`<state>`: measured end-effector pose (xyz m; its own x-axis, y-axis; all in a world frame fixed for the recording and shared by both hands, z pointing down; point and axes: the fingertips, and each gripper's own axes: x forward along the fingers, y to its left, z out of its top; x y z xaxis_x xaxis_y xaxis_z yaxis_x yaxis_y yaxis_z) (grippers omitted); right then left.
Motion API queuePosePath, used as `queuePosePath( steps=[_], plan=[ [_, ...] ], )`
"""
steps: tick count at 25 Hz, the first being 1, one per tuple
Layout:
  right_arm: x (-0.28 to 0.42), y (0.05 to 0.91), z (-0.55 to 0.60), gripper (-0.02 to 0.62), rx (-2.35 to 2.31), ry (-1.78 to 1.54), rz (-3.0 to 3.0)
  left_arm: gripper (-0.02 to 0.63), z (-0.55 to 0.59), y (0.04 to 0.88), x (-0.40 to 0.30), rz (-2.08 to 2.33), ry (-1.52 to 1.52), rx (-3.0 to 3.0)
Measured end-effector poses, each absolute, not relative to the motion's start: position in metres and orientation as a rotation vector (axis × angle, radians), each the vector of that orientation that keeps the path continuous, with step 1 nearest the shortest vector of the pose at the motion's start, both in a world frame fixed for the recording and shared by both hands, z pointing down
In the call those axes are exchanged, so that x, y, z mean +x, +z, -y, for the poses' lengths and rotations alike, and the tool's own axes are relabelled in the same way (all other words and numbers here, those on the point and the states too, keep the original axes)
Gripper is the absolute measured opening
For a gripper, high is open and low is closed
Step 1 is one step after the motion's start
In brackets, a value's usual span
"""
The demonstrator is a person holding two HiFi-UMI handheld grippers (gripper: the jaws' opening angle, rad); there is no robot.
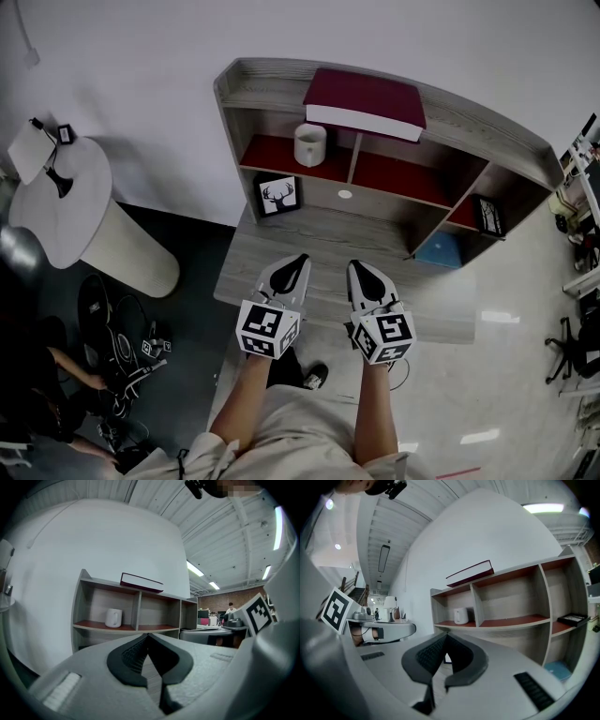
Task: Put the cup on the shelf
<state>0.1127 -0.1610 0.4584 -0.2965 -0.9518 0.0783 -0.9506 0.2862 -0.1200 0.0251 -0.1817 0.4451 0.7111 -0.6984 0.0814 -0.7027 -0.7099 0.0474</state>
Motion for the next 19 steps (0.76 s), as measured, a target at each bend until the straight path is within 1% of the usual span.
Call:
queuePosePath(
  steps=[19],
  plan=[
    [0.109,0.460,0.165,0.015,-1.837,-0.211,-2.531,0.009,0.189,0.445,0.010,1.222,0.106,2.813]
  ],
)
